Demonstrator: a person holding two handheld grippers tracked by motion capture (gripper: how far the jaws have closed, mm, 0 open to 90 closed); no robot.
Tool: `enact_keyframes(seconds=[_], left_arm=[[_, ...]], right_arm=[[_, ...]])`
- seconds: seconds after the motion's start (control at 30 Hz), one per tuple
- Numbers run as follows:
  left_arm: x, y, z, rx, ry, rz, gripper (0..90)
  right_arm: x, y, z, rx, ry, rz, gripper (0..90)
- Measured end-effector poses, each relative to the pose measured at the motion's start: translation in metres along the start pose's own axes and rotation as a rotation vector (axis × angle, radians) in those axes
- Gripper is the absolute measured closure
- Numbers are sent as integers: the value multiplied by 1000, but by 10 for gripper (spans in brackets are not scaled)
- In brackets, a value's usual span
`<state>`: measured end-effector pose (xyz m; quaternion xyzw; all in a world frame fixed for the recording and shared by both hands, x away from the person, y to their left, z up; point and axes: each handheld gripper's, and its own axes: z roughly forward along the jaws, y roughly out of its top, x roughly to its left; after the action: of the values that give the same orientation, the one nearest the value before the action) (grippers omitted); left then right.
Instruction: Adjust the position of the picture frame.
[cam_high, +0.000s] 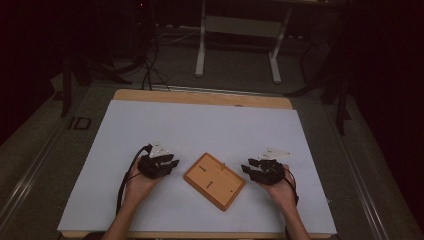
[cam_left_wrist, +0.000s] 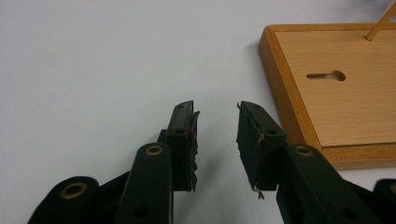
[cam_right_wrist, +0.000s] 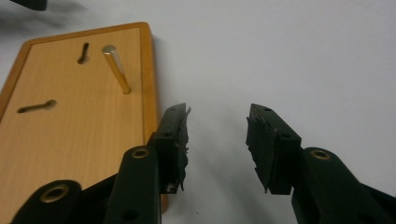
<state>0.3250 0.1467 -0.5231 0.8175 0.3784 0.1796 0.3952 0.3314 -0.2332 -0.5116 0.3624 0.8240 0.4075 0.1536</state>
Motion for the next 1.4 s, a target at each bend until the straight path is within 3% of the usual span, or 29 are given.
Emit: enact_keyframes(seconds=[0.2, 0.67, 1.0, 1.2, 1.4], left_arm=[[-2, 0, 1, 7, -3, 10, 648], [-3, 0, 2, 2, -15, 19, 649], [-4, 0, 5, 5, -24, 17, 649], [-3, 0, 4, 3, -23, 15, 648], [-4, 0, 5, 3, -26, 15, 648]], right_arm=[[5, 2, 2, -22, 46, 21, 596], [20, 12, 11, -45, 103, 20, 613], [37, 19, 27, -22, 144, -18, 621], [47, 25, 40, -1, 142, -38, 697], [47, 24, 50, 7, 123, -5, 793]])
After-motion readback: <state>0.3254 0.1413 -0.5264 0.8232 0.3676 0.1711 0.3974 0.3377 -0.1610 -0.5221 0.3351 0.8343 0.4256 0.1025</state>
